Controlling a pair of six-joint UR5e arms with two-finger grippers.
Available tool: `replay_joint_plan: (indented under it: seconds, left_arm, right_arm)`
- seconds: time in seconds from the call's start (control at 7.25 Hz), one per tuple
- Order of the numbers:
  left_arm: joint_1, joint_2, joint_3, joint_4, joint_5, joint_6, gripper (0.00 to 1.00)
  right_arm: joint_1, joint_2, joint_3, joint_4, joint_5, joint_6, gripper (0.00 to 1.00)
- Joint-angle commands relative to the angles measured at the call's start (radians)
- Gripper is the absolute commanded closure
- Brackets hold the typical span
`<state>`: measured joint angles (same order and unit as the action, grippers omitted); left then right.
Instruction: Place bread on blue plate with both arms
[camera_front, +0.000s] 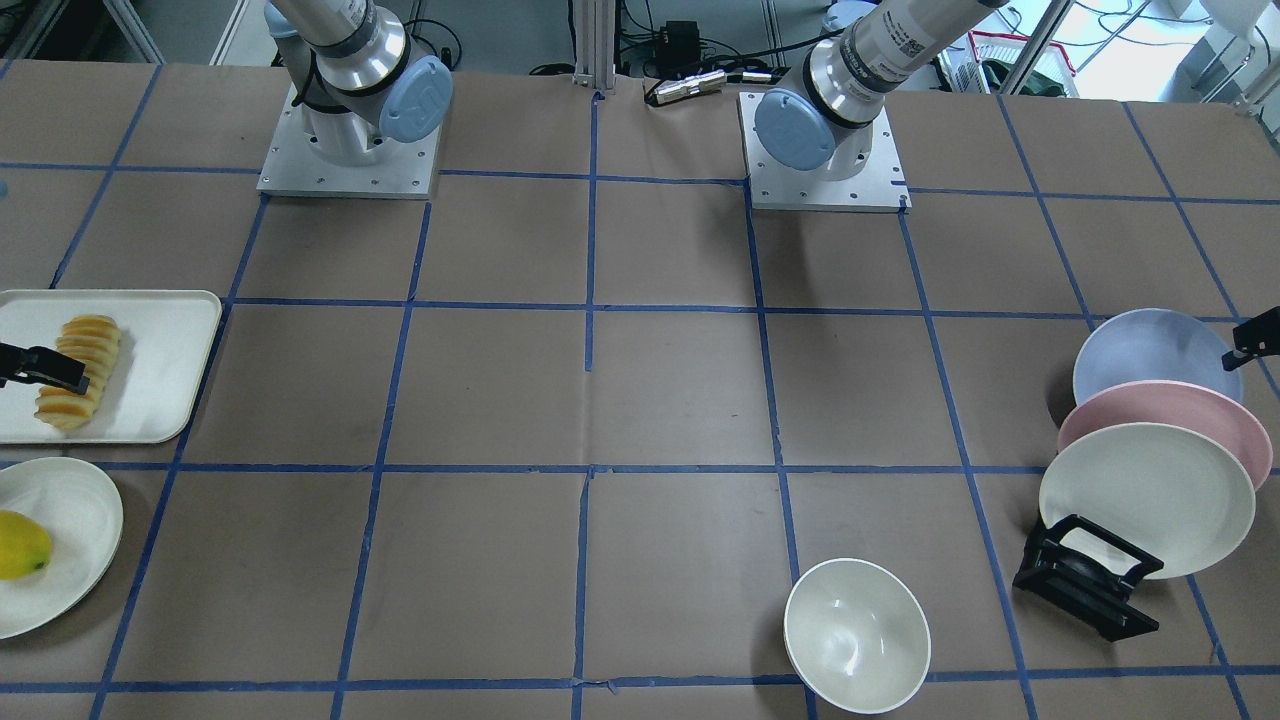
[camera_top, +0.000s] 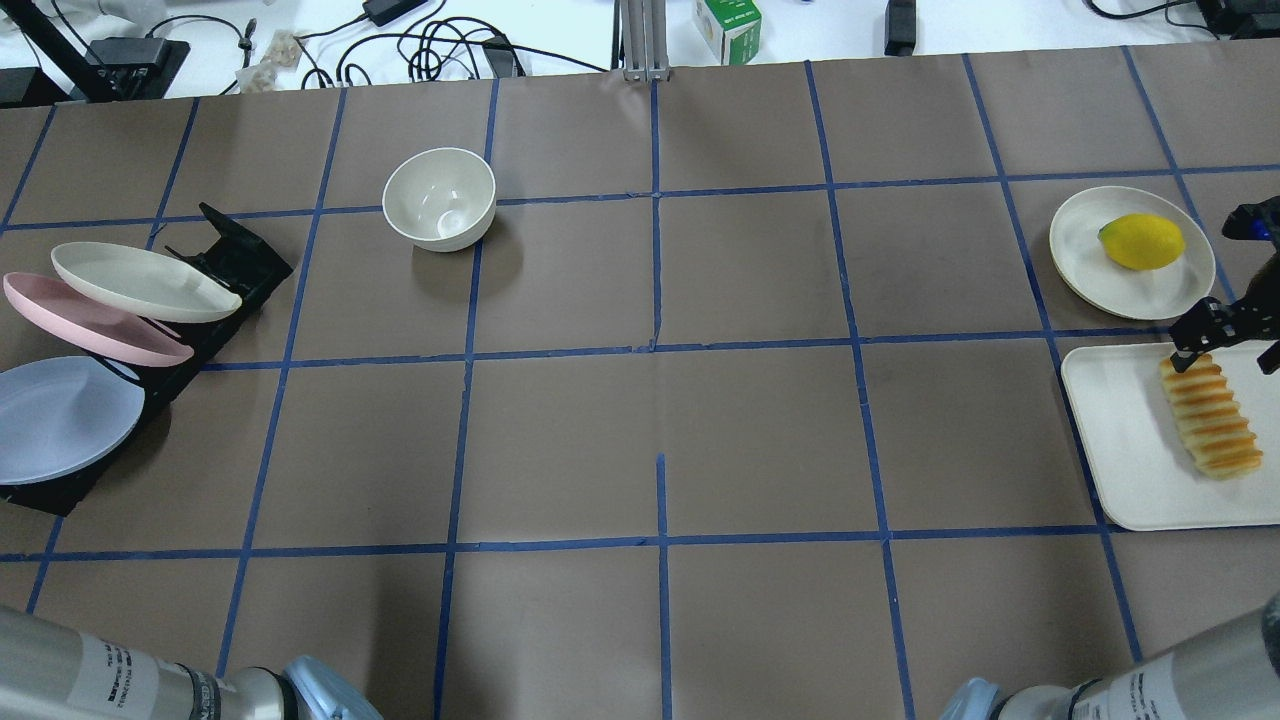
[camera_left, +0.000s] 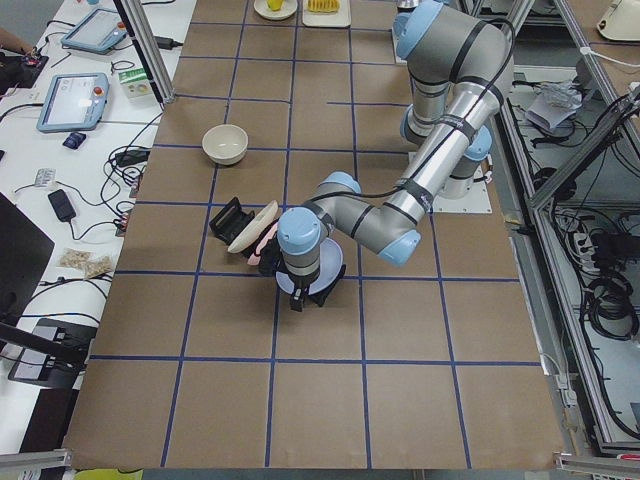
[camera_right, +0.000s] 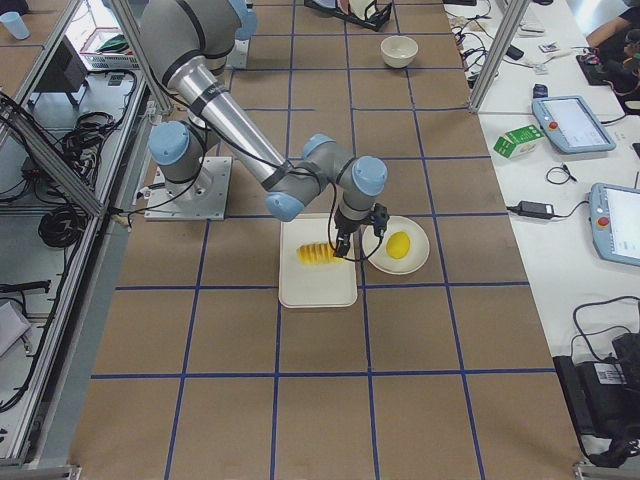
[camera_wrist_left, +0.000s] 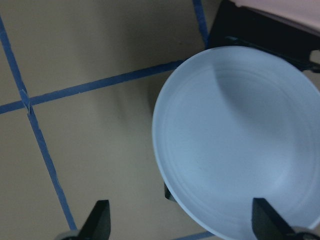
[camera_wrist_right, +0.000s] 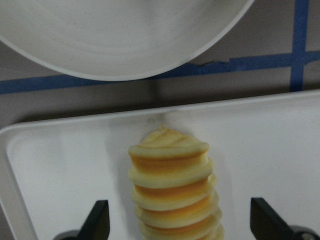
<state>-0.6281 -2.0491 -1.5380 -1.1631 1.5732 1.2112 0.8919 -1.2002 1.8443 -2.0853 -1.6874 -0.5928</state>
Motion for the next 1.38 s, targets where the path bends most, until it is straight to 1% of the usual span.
replay_joint_plan:
  seconds: [0.0,0.14,0.28,0.41,0.55,0.69,0.83,0.97,1.1,1.24]
  left_arm:
    - [0.001,-0.046,0.007,0.01,-0.053,0.008,0.0]
    - [0.001,-0.048,0.006,0.01,-0.056,0.008,0.23]
    - [0.001,-0.058,0.006,0.002,-0.067,0.007,0.35]
    - [0.001,-0.059,0.009,-0.003,-0.074,0.013,0.79]
    - [0.002,-0.06,0.01,-0.001,-0.073,0.016,1.0]
    - [0.002,-0.045,0.01,-0.004,-0.074,0.014,1.0]
    - [0.002,-0.057,0.01,-0.004,-0.074,0.017,1.0]
    - [0.002,-0.048,0.01,-0.006,-0.074,0.018,1.0]
    - [0.002,-0.051,0.012,-0.004,-0.074,0.018,1.0]
    - [-0.002,-0.019,0.013,-0.019,-0.074,0.014,1.0]
  right_arm:
    - [-0.005,0.022,0.039,-0.041,0.0,-0.009,0.0]
    - [-0.004,0.031,0.044,-0.042,0.0,-0.005,0.0]
    - [-0.005,0.036,0.044,-0.042,-0.009,-0.002,0.11]
    - [-0.004,0.034,0.044,-0.041,-0.009,0.001,0.56]
    - [-0.004,0.033,0.043,-0.039,-0.018,0.001,1.0]
    - [-0.004,0.024,0.032,-0.026,-0.02,0.002,1.0]
    - [-0.004,0.005,0.021,-0.022,-0.017,0.002,1.0]
    - [0.007,-0.027,-0.003,-0.004,-0.017,0.01,1.0]
    - [0.013,-0.057,-0.032,0.058,-0.014,0.03,1.0]
    - [0.036,-0.085,-0.086,0.144,-0.009,0.053,1.0]
